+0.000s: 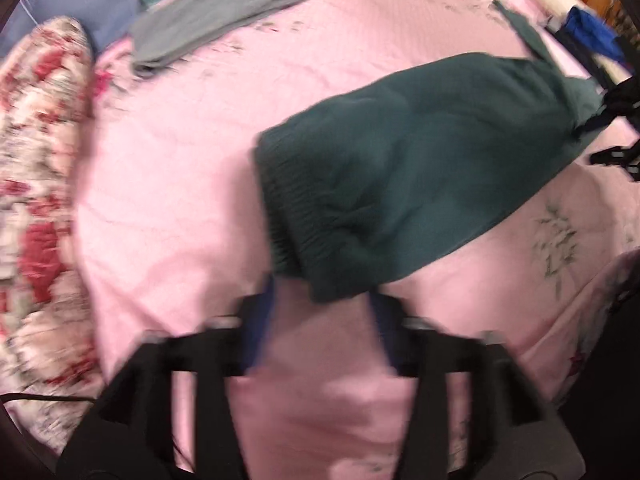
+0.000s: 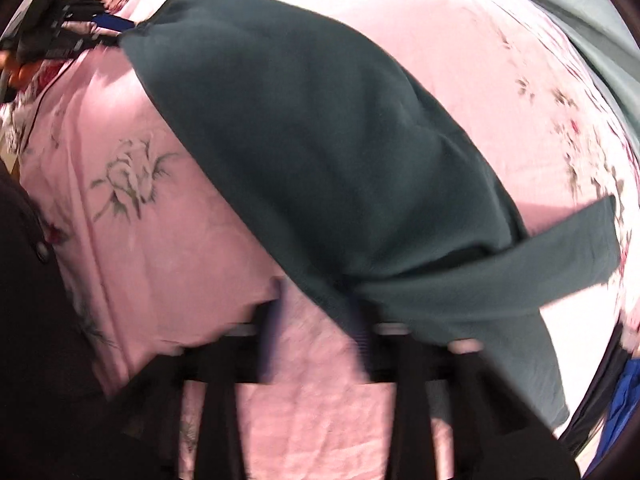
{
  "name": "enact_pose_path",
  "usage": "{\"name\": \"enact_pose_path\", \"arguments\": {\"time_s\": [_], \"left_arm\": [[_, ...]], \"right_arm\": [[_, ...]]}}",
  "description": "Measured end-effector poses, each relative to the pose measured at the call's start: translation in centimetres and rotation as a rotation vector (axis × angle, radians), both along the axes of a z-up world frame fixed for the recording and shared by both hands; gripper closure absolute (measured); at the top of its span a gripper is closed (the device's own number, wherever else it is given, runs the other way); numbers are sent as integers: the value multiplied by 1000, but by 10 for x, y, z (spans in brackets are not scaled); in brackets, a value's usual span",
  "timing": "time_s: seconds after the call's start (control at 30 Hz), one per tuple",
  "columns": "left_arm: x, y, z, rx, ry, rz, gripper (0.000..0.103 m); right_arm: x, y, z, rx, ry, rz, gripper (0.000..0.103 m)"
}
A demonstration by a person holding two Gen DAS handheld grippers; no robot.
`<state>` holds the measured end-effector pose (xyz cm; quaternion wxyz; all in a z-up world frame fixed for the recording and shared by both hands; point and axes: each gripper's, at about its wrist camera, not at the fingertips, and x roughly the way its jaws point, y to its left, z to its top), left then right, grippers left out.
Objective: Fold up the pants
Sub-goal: 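Lift and fold one leg over the other leg, then open both grippers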
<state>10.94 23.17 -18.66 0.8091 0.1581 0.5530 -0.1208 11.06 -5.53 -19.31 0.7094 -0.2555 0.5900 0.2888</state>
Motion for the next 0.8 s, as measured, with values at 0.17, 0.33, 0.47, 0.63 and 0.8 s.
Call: {"name": "enact_pose_path", "arguments": {"time_s": [0.17, 0.33, 0.47, 0.63, 0.8], "left_arm": [[-13, -10, 39, 114, -123, 31, 27], [2, -35, 59, 138, -133, 120, 25], [11, -68, 72, 91, -135, 117, 25], [18, -119, 76, 62, -122, 126, 25], [26, -172, 74, 62, -91, 190, 25]], "right_arm": [[-17, -5, 38, 99, -59, -117, 55], [-6, -34, 55, 139, -127, -373, 55], [12, -65, 61, 122, -183, -530, 55], [64, -116, 69, 87, -290, -676, 55], [139, -167, 63, 122, -311, -803, 55]]}}
